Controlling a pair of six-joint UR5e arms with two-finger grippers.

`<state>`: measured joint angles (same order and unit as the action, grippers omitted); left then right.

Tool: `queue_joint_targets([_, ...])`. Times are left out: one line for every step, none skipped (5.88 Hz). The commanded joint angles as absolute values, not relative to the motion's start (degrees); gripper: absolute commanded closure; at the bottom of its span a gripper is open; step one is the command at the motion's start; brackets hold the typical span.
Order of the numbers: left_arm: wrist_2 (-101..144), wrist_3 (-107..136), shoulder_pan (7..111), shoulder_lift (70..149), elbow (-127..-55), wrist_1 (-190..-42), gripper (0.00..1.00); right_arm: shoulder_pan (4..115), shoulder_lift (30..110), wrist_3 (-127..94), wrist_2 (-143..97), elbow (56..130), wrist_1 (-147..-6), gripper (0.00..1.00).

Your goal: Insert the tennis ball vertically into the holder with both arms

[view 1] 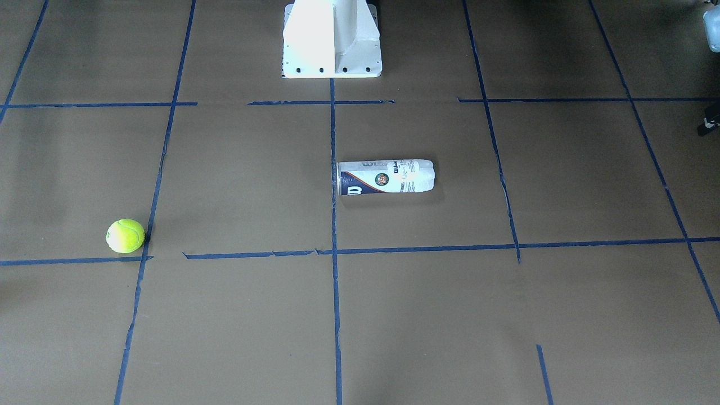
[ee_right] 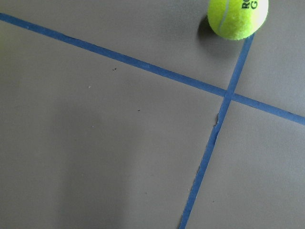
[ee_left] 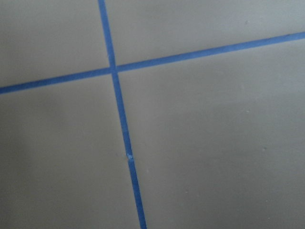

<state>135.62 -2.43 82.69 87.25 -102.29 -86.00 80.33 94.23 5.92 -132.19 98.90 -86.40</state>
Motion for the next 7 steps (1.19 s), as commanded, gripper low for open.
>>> queue_joint_targets([135.5, -3.9, 82.7, 86.8, -102.5, -86.4, 0.0, 80.3, 94.1, 5.8, -132.2, 98.8, -86.4, 0.0])
queue_joint_targets([135.0, -3.6, 82.7, 86.6, -101.9, -86.5, 0.0, 80.3, 94.1, 5.8, -132.2, 98.6, -86.5, 0.0])
queue_joint_targets([135.5, -3.6, 82.7, 86.5, -102.1, -87.2, 0.0, 80.3, 94.1, 6.0, -132.2, 98.6, -86.4, 0.0])
queue_joint_targets([135.6, -3.8, 82.7, 86.5, -102.0, -87.2, 0.0, 80.3, 94.1, 5.9, -132.3, 98.5, -86.5, 0.0])
queue_joint_targets([135.7, -3.9, 82.7, 86.4, -101.6, -87.3, 0.0, 80.3, 94.1, 5.8, -132.4, 98.4, -86.6, 0.0])
queue_joint_targets([135.6, -4.0, 82.7, 86.3, -101.4, -87.3, 0.0, 80.3, 94.3, 5.7, -132.4, 98.4, -86.5, 0.0])
queue_joint_targets([135.8, -4.2, 82.7, 85.8, -101.6, -87.4, 0.0, 80.3, 94.2, 5.7, -132.3, 98.4, -86.5, 0.0])
